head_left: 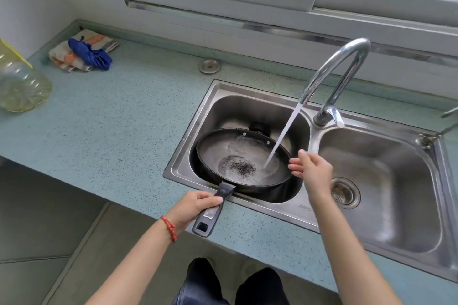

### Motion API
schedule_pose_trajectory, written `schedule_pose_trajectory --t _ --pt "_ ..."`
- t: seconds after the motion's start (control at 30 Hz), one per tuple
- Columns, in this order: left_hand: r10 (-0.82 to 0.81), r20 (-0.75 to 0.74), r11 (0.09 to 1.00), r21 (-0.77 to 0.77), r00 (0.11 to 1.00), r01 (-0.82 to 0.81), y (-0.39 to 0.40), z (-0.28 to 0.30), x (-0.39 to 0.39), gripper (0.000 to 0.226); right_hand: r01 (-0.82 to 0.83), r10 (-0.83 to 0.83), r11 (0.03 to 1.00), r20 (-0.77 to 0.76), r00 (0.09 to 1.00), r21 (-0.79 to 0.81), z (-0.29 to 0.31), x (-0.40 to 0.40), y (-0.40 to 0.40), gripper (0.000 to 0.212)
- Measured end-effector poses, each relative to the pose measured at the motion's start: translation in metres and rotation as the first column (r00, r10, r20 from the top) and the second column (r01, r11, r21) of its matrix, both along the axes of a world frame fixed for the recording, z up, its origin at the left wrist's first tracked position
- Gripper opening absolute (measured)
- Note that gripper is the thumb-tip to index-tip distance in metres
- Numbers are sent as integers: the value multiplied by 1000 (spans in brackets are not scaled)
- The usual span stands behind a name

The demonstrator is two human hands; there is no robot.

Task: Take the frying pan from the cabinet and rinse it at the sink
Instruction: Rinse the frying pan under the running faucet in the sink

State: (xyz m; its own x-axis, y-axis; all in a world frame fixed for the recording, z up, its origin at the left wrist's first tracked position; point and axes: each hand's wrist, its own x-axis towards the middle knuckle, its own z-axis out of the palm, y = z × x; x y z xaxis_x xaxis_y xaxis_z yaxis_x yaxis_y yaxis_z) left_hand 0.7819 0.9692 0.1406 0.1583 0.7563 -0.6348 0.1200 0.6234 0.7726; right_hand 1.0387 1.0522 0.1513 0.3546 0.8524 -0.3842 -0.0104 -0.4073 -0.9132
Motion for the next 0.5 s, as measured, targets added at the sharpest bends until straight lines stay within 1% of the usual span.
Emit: schedule_pose_trajectory --t 0.03,0.07,0.2,0.3,0.37,0.43,0.5 --pt "-27 0 1000 6 1000 27 2 -1 -1 56 -47 47 999 30 998 -13 3 -16 -16 19" --pt "-53 6 999 9 999 53 3 -2 -2 54 -96 98 995 57 994 -28 7 -33 -32 20" --pt "-99 48 995 -6 994 99 9 -9 -4 32 -264 277 956 96 956 -129 25 -100 -89 18" --pt "-105 71 994 -10 992 106 14 -17 -6 29 -317 356 916 134 925 -246 28 -135 -107 33" --pt "-109 103 993 -33 989 113 17 -21 -6 27 -319 386 888 159 909 -333 27 -148 -109 39" --pt "-99 131 992 -59 986 107 20 -25 -6 24 -319 387 870 120 914 -377 25 -156 -106 32" --pt "-79 194 991 -91 978 98 22 -27 -4 21 -318 355 857 19 935 -406 25 -162 -101 22"
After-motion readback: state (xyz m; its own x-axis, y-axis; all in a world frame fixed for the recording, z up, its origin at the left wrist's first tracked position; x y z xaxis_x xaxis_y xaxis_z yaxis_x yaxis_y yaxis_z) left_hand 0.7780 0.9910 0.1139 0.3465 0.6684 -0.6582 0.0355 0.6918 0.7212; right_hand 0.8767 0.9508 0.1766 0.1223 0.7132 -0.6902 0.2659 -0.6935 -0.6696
